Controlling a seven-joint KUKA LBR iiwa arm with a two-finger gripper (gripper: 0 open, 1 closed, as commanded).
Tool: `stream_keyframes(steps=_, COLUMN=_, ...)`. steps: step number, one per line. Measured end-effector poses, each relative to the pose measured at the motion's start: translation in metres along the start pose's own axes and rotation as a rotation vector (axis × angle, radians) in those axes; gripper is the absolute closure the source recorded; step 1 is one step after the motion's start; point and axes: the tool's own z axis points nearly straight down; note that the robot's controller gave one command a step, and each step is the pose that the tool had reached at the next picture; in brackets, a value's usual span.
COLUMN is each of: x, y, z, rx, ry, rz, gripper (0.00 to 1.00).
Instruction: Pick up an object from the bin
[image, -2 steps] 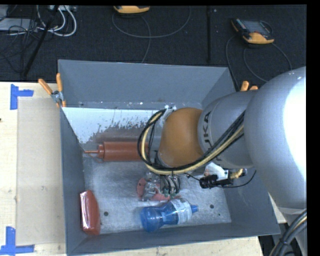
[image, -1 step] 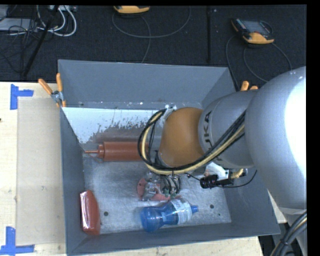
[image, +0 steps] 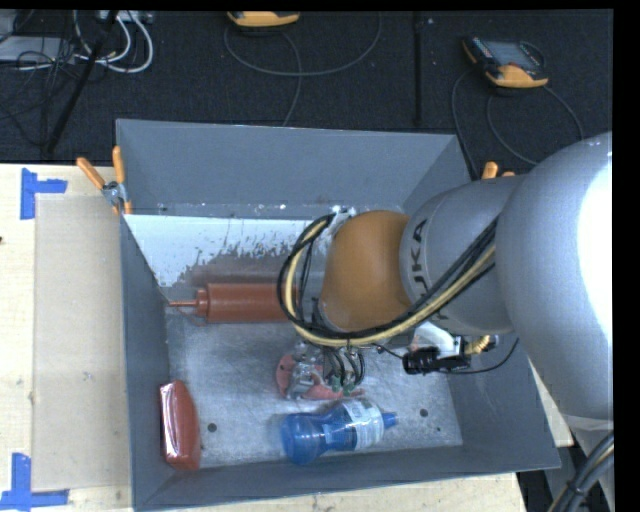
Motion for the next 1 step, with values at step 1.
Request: stream_keyframes(steps=1, x=0.0000, y=-0.0002, z=-0.0068, rx=0.001, ry=0.001, rz=0.000, gripper=1.00)
